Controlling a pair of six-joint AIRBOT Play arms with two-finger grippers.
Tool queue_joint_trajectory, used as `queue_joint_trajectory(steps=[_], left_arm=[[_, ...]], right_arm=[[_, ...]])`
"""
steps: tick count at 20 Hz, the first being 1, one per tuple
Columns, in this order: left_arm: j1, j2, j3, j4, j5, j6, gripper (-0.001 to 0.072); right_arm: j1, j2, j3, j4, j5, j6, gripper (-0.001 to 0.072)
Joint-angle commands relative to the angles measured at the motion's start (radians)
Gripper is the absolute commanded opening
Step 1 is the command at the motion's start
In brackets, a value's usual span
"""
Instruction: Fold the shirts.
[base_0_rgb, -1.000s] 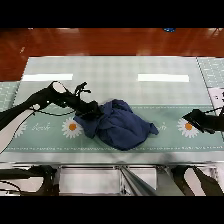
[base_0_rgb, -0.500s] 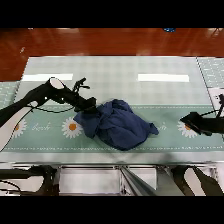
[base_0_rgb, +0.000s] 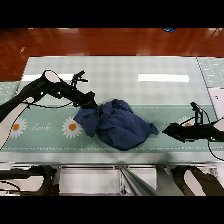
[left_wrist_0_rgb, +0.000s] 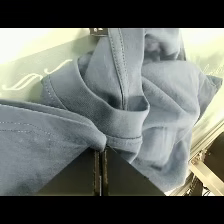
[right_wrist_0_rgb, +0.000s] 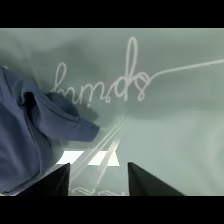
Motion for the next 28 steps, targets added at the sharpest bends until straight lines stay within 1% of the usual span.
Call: queue_joint_trajectory(steps=[1,3,4,5,8,12,13,14,15,16,17,18,19,21,24,26,28], left_arm=[[-0.001,0.001,0.003,0.001,-0.003,0.000,0.0023],[-0.001,0.001,0.003,0.001,-0.003,0.000,0.0023],[-0.001,0.001,0.003,0.001,-0.003,0.000,0.0023],[0.000,0.001,0.003,0.001,-0.003,0.000,0.0023],[0.000,0.001,0.003,0.001,-0.004,0.000,0.0023],[0.000,0.001,0.003,0.001,-0.003,0.000,0.0024],[0.000,0.001,0.003,0.001,-0.003,0.000,0.0023],[0.000,0.001,0.003,0.000,-0.002,0.000,0.0023],[0.000,0.001,0.004,0.000,-0.002,0.000,0.0024],[0.000,0.001,0.004,-0.002,0.000,-0.001,0.0024],[0.000,0.001,0.004,-0.006,0.005,-0.001,0.0023],[0.002,0.003,0.007,-0.013,0.009,-0.001,0.0024],[0.011,0.009,0.024,-0.018,0.006,-0.001,0.0024],[0.048,0.046,0.092,-0.027,-0.004,-0.003,0.0023],[0.134,0.153,0.264,-0.046,0.002,-0.005,0.0023],[0.190,0.230,0.390,-0.049,0.053,-0.034,0.0023],[0.233,0.307,0.521,-0.055,0.142,-0.047,0.0023]], right_arm=[[0.048,-0.043,-0.006,0.088,0.016,0.005,0.0411],[0.089,-0.096,-0.006,0.125,0.080,-0.017,0.0412],[0.146,-0.118,-0.006,0.124,0.075,-0.013,0.0411],[0.214,-0.140,-0.006,0.133,0.047,0.006,0.0411],[0.363,-0.213,-0.006,0.190,-0.101,0.064,0.0411],[0.437,-0.304,-0.006,0.320,-0.188,0.031,0.0408],[0.445,-0.311,-0.006,0.360,-0.204,0.013,0.0368],[0.447,-0.312,0.000,0.388,-0.224,0.000,0.0313],[0.447,-0.312,0.014,0.397,-0.234,-0.006,0.0237],[0.447,-0.312,0.039,0.393,-0.243,-0.008,0.0198],[0.447,-0.312,0.067,0.393,-0.242,-0.031,0.0078],[0.447,-0.312,0.109,0.395,-0.224,-0.078,0.0023],[0.446,-0.312,0.160,0.385,-0.195,-0.084,0.0022],[0.425,-0.306,0.322,0.311,-0.120,-0.084,0.0022],[0.352,-0.286,0.686,0.200,-0.028,-0.041,0.0021],[0.300,-0.288,0.957,0.147,0.015,-0.010,0.0021],[0.263,-0.288,1.195,0.130,0.048,0.005,0.0021]])
